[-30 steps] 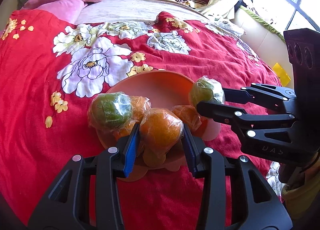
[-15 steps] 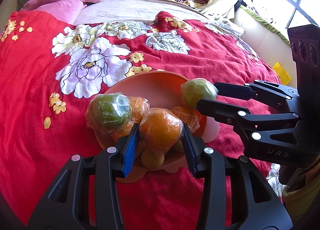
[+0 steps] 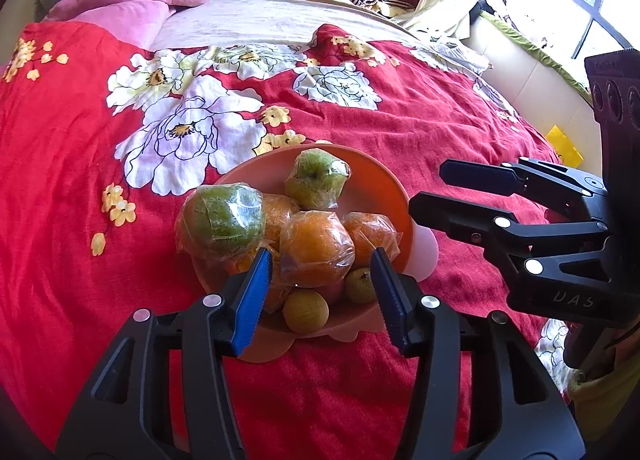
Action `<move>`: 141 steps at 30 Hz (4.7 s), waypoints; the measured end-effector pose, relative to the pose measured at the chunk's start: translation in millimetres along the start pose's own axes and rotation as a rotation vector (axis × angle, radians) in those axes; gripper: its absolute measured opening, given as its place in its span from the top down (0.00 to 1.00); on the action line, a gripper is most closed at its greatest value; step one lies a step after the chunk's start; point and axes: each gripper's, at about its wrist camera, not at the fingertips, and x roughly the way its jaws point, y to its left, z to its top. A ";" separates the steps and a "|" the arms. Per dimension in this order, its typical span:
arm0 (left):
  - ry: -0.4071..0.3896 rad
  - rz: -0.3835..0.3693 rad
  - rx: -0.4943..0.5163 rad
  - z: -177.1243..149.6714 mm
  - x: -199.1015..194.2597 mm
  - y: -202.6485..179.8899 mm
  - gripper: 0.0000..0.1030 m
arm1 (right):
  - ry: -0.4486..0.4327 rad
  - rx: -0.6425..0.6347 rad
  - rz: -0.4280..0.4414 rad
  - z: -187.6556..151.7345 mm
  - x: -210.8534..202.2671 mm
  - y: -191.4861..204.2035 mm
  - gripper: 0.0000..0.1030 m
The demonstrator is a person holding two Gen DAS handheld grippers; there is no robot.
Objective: Organize fruits
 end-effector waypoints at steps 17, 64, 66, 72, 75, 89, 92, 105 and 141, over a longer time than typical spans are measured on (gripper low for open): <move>-0.030 0.012 -0.003 -1.5 -17.1 -4.0 0.42 | -0.030 0.002 -0.006 2.0 -23.7 3.1 0.41; -0.141 0.194 -0.162 -108.7 -118.3 -10.4 0.09 | -0.095 -0.026 -0.117 -96.9 -121.7 53.4 0.05; -0.137 0.194 -0.161 -113.1 -117.0 -12.6 0.09 | -0.082 -0.039 -0.134 -103.0 -120.1 55.1 0.05; -0.120 0.199 -0.146 -120.5 -112.1 -20.3 0.09 | -0.066 -0.038 -0.157 -116.9 -116.6 55.3 0.05; -0.115 0.202 -0.149 -121.8 -111.2 -20.1 0.09 | -0.057 -0.038 -0.170 -120.2 -114.0 54.5 0.05; -0.100 0.202 -0.155 -122.7 -109.6 -17.1 0.09 | -0.043 -0.031 -0.160 -122.6 -108.2 54.8 0.04; -0.103 0.198 -0.156 -122.9 -109.7 -17.4 0.09 | -0.042 -0.029 -0.161 -122.6 -108.2 54.9 0.04; -0.106 0.203 -0.159 -122.8 -111.6 -18.2 0.09 | -0.041 -0.027 -0.159 -122.8 -108.5 54.8 0.04; -0.099 0.210 -0.161 -125.7 -112.3 -18.3 0.09 | -0.043 -0.029 -0.163 -122.4 -111.4 55.0 0.04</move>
